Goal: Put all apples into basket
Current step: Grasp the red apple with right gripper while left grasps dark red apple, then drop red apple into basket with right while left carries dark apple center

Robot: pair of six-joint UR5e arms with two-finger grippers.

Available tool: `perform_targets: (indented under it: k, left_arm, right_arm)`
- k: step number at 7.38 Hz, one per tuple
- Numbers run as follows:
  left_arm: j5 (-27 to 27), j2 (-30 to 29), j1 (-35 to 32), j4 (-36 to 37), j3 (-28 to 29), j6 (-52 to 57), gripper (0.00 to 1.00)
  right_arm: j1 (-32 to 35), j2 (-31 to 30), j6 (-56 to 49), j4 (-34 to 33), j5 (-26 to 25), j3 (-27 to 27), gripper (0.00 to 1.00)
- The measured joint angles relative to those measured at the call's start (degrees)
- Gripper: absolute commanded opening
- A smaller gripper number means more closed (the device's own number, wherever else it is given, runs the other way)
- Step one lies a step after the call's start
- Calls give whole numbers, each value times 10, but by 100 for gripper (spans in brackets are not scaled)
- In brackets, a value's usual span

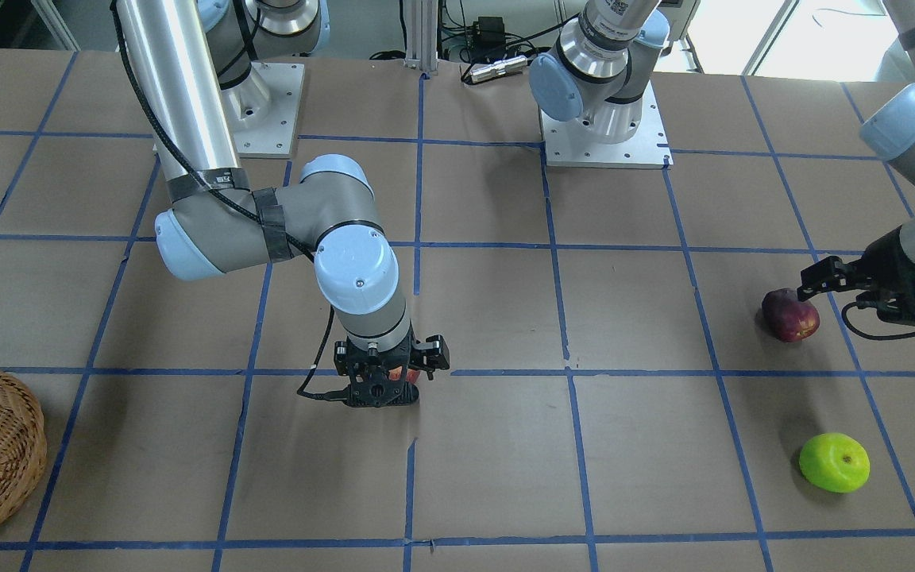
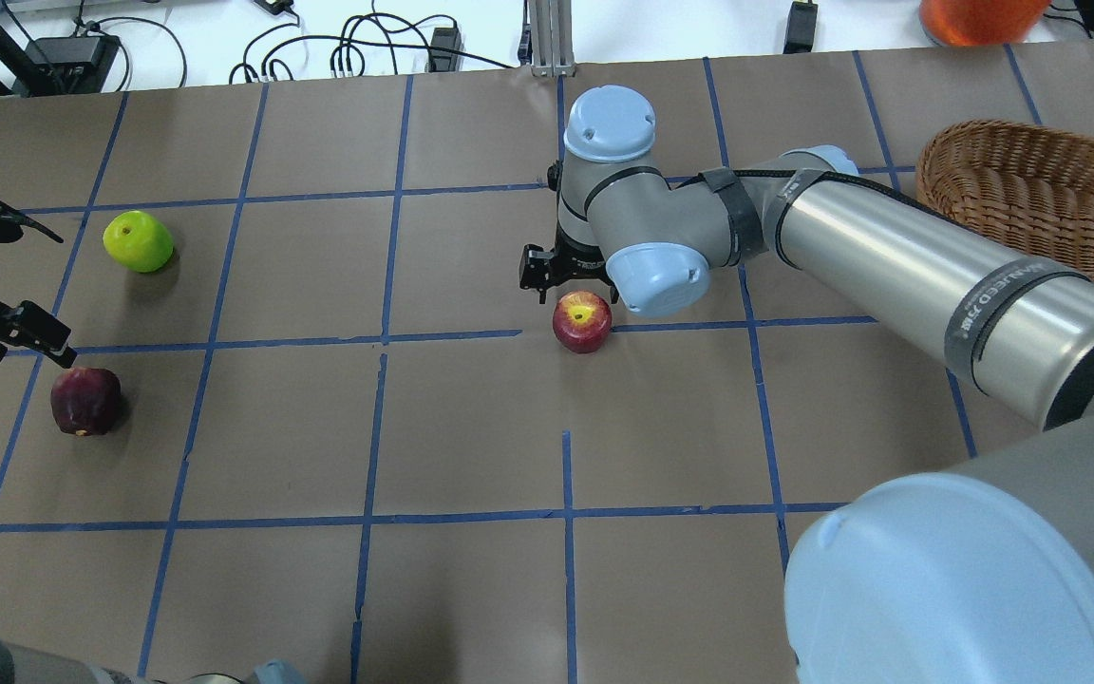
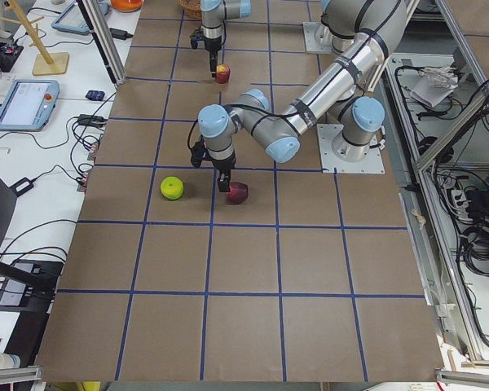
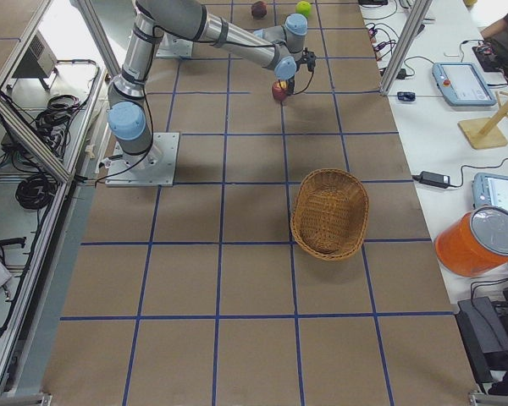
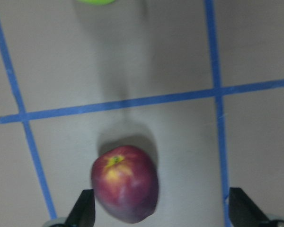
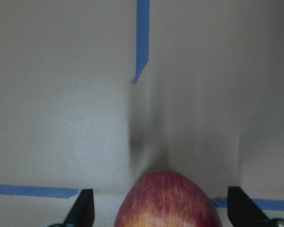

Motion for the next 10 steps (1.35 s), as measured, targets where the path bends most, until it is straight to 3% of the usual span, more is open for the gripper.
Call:
perform_targets:
  k: [3,4,5,6,7,8,10]
  left_arm:
    - [5,-44,5,49,-44,6,100]
    - [5,-60,5,59,-47,6,100]
    - [7,-75,5,75,-47,6,87]
    - [11,-84,4,85,-47,7,53]
    - [13,-84,3,90,-47,7,31]
    - [13,-80,1,91,-47,6,22]
    - [12,-68,-9,81,-43,1,20]
  right_arm:
    - [6,-3,-3,-14,-3,31,20]
    - [5,-8,-4,-12,-3,35,15]
    - [2,-26,-8,-5,-2,34,9]
    - [-8,-58,-31,21,-4,32,7]
    - [-41,-95,-90,63,-16,30,4]
    - [-107,-122,-172,94,-33,27,3]
    - [-298,-127,-402,100,-48,8,3]
